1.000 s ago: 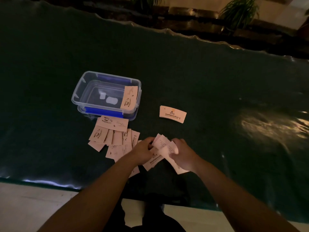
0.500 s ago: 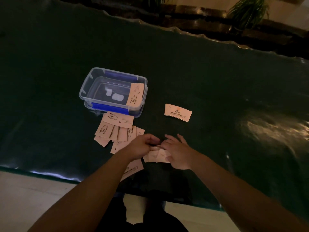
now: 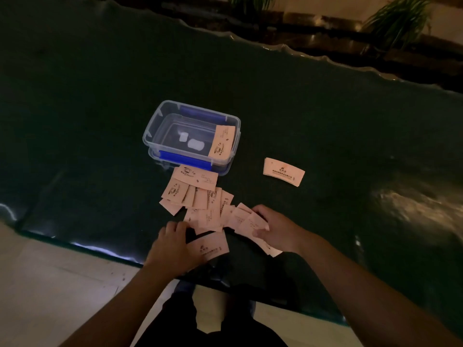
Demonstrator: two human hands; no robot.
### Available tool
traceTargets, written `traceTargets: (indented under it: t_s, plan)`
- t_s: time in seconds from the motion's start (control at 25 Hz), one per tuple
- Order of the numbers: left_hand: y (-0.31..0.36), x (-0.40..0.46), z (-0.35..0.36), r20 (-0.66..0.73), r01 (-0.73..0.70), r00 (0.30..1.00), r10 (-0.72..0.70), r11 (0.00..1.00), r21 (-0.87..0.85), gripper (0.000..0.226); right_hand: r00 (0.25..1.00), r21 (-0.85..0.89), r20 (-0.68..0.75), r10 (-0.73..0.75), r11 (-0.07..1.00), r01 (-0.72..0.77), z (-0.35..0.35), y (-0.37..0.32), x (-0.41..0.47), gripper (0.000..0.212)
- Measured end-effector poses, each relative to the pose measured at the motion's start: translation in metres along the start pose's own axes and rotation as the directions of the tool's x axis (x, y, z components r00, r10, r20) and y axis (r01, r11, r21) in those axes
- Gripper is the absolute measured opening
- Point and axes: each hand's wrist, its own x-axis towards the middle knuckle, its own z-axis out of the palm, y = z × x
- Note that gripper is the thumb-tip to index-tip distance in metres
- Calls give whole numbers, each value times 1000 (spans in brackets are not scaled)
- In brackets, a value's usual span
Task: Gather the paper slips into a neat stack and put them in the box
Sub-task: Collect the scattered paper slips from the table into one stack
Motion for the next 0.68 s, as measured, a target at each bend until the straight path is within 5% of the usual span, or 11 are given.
traceTargets:
  t_s: [0.08,0.24,0.44,0.68]
  plan:
    - [-11,-10,10,39,3,999,-5,999,38,107,997,-1,70,-25,1000,26,6,-12,2,51]
    - [-13,-15,21,38,6,999,0,988,-157,89,983,-21,170,-66,997,71,27,-34,9,54]
    - [-9,-12,23,90,55,996,-20,911,-408,79,973,-106,212,-93,987,118,46,-45,12,61]
    - [-20,-15,14,70,-46,992,101,833,-551,54,967,-180,220,-131,968,172,51,-51,12,66]
